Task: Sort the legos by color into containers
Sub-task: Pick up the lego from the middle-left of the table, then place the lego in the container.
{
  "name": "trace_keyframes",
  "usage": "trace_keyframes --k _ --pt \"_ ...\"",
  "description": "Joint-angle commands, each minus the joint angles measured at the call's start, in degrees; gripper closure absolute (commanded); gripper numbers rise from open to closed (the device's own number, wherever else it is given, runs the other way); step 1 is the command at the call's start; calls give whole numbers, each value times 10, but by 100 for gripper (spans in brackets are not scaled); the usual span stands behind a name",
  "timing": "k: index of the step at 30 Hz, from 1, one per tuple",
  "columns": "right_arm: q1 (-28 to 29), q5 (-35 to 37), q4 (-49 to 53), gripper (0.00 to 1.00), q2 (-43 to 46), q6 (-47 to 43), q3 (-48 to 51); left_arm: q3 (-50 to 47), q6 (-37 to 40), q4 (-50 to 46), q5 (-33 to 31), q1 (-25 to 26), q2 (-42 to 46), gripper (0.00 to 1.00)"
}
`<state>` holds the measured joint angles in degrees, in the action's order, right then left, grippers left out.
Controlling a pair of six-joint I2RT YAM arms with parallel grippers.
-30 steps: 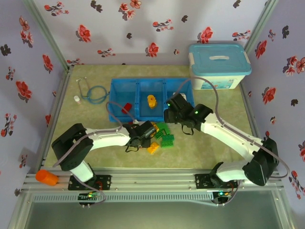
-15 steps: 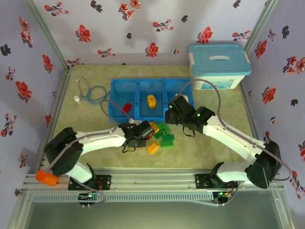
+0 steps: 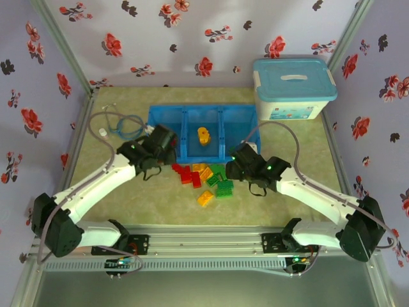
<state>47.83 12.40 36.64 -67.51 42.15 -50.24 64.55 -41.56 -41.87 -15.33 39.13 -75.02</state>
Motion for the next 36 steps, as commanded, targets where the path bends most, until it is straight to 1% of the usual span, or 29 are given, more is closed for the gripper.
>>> trace_keyframes --k 1,6,12,15,20,24,26,28,33,35,36 --pt "15 3 -19 36 18 30 10 46 76 -9 31 -47 -51 73" --pt "39 10 -16 36 17 40 14 116 120 -2 63 -102 -153 73" --pt "63 15 -18 36 19 55 19 201 142 -10 86 -155 -288 71" --pt "75 21 -18 36 25 62 26 239 153 -21 93 -167 -337 71" --pt "82 22 -20 35 25 70 43 286 157 -34 92 -178 -387 68" --pt "85 24 -20 34 28 79 54 297 157 -36 93 -183 -410 66" --pt "86 25 -19 33 29 81 57 300 158 -37 93 -183 -416 64" --pt "86 26 -18 32 29 81 56 302 157 -36 92 -184 -419 59" --pt "86 28 -16 26 25 85 54 308 157 -37 94 -184 -408 41" --pt "87 25 -15 23 20 86 53 305 154 -36 99 -183 -392 37" --pt "87 26 -14 19 16 86 52 301 152 -34 102 -183 -380 36"
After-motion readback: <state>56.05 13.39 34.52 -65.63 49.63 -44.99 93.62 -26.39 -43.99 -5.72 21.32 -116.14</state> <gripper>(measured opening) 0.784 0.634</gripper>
